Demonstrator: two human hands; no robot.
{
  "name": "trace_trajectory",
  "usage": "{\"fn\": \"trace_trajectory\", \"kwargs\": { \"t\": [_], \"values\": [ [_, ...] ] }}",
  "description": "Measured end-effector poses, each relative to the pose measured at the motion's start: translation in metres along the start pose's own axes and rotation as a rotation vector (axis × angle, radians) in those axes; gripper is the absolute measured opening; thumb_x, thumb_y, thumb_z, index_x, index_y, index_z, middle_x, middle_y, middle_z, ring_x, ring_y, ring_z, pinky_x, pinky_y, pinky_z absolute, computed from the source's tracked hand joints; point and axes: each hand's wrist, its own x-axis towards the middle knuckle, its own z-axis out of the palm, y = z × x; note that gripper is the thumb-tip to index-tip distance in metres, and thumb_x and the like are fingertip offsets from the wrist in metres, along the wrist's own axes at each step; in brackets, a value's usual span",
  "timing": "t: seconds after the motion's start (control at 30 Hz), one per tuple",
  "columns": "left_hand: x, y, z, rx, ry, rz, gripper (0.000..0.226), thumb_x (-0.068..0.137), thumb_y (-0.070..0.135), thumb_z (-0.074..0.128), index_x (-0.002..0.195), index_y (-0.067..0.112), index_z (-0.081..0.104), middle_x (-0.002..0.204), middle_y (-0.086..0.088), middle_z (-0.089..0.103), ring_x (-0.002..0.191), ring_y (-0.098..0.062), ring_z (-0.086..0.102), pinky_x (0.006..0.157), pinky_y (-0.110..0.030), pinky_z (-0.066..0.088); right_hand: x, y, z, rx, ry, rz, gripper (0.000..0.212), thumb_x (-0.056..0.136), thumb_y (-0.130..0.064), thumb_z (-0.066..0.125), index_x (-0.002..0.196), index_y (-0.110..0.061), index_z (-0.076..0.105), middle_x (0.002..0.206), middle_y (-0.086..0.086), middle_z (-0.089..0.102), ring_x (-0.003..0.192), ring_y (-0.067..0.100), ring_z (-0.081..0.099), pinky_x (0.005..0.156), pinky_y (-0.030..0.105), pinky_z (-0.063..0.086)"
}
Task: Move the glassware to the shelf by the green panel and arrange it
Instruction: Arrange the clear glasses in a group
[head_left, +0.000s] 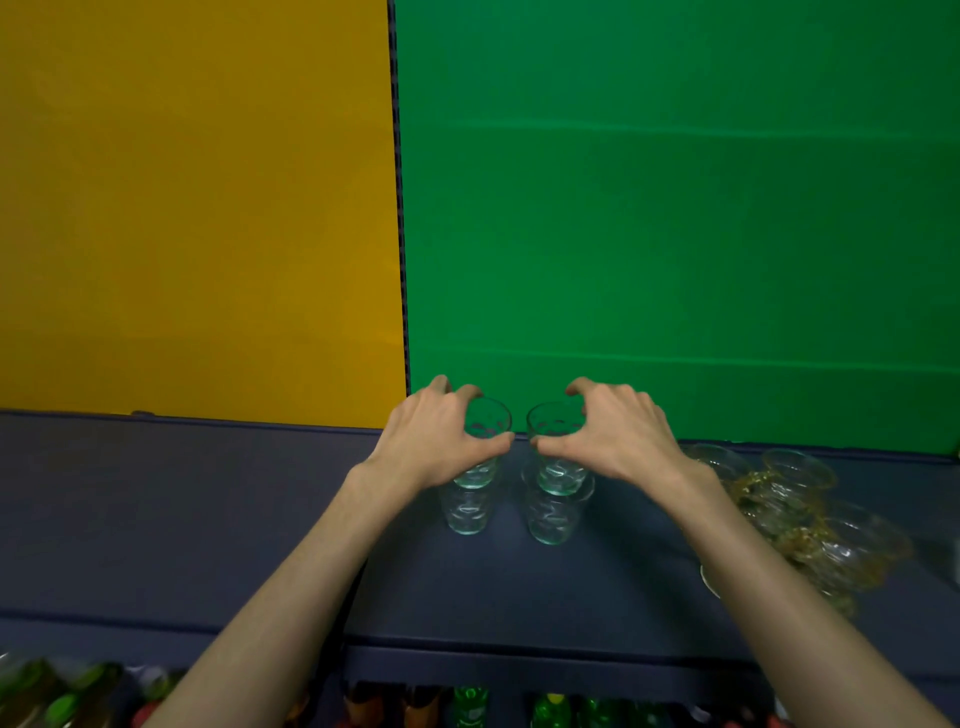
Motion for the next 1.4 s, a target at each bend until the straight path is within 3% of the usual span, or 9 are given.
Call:
{"fn": "trace_trajectory", "kwargs": {
  "t": [0.27, 0.47, 0.57, 0.67, 0.77, 0.9, 1.2, 1.3, 1.4],
  "values": [
    [-0.012, -0.004, 0.018, 0.174, -0.013, 0.039, 0.087, 0.080, 0.084, 0.045, 0.142, 0.025, 0.053, 0.118, -0.007, 0.060, 0.104, -0.029, 0.064, 0.070, -0.034, 0.040, -0.013, 0.003, 0.024, -0.019, -0.035, 0.016, 0.085, 0.063, -0.072, 0.067, 0.132, -0.024, 0.055, 0.119, 0.008, 0.069, 0.110, 0.033, 0.064, 0.083, 0.038, 0.051],
    [-0.018, -0.010, 0.033, 0.101, -0.029, 0.019, 0.083, 0.083, 0.080, 0.045, 0.143, 0.023, 0.051, 0.119, -0.008, 0.058, 0.112, -0.029, 0.059, 0.084, -0.038, 0.047, -0.020, 0.006, 0.035, -0.035, -0.045, 0.029, 0.086, 0.066, -0.071, 0.067, 0.135, -0.023, 0.052, 0.120, 0.009, 0.069, 0.111, 0.033, 0.064, 0.084, 0.040, 0.050],
    [-0.020, -0.014, 0.039, 0.034, -0.034, -0.019, 0.085, 0.082, 0.083, 0.044, 0.145, 0.025, 0.048, 0.121, -0.006, 0.056, 0.118, -0.028, 0.053, 0.089, -0.042, 0.047, -0.023, 0.009, 0.042, 0.012, -0.027, 0.040, 0.092, 0.069, -0.071, 0.068, 0.144, -0.023, 0.043, 0.134, 0.010, 0.062, 0.119, 0.034, 0.060, 0.090, 0.043, 0.049],
    [-0.026, -0.018, 0.046, -0.168, -0.057, -0.099, 0.098, 0.073, 0.085, 0.056, 0.150, 0.028, 0.039, 0.134, -0.005, 0.054, 0.128, -0.027, 0.049, 0.098, -0.044, 0.047, -0.027, 0.013, 0.051, 0.139, -0.052, 0.099, 0.110, 0.067, -0.074, 0.071, 0.154, -0.025, 0.024, 0.151, 0.009, 0.045, 0.132, 0.034, 0.050, 0.100, 0.047, 0.045],
    [-0.032, -0.023, 0.057, -0.482, -0.059, -0.177, 0.104, 0.063, 0.072, 0.079, 0.148, 0.027, 0.040, 0.140, -0.001, 0.056, 0.128, -0.022, 0.053, 0.104, -0.043, 0.047, -0.031, 0.018, 0.066, 0.337, -0.068, 0.168, 0.112, 0.061, -0.070, 0.080, 0.150, -0.024, 0.030, 0.147, 0.005, 0.050, 0.132, 0.029, 0.051, 0.104, 0.042, 0.042],
    [-0.038, -0.026, 0.068, -0.716, -0.020, -0.221, 0.098, 0.059, 0.057, 0.091, 0.142, 0.031, 0.045, 0.127, 0.003, 0.063, 0.115, -0.017, 0.061, 0.098, -0.035, 0.050, -0.036, 0.022, 0.077, 0.500, -0.032, 0.198, 0.092, 0.063, -0.058, 0.086, 0.137, -0.026, 0.042, 0.126, -0.002, 0.063, 0.118, 0.020, 0.059, 0.094, 0.031, 0.042],
    [-0.063, -0.019, 0.071, -0.949, -0.035, -0.256, 0.087, 0.059, 0.043, 0.095, 0.133, 0.042, 0.048, 0.112, 0.012, 0.064, 0.100, -0.001, 0.060, 0.073, -0.016, 0.044, -0.054, 0.028, 0.074, 0.518, -0.067, 0.125, 0.089, 0.064, -0.058, 0.084, 0.136, -0.032, 0.040, 0.120, -0.008, 0.061, 0.106, 0.011, 0.052, 0.087, 0.028, 0.039],
    [-0.081, -0.012, 0.076, -1.044, 0.012, -0.315, 0.084, 0.059, 0.039, 0.097, 0.129, 0.040, 0.051, 0.114, 0.014, 0.065, 0.104, -0.004, 0.064, 0.082, -0.021, 0.050, -0.064, 0.032, 0.075, 0.555, -0.057, 0.123, 0.089, 0.063, -0.057, 0.085, 0.136, -0.031, 0.040, 0.119, -0.009, 0.061, 0.111, 0.015, 0.056, 0.092, 0.032, 0.045],
    [-0.099, -0.005, 0.081, -1.054, 0.075, -0.377, 0.082, 0.052, 0.054, 0.094, 0.122, 0.040, 0.053, 0.116, 0.017, 0.067, 0.108, -0.005, 0.066, 0.094, -0.031, 0.053, -0.072, 0.036, 0.073, 0.594, -0.078, 0.103, 0.090, 0.063, -0.058, 0.085, 0.135, -0.032, 0.039, 0.118, -0.008, 0.060, 0.111, 0.016, 0.057, 0.089, 0.032, 0.045]
  ]
}}
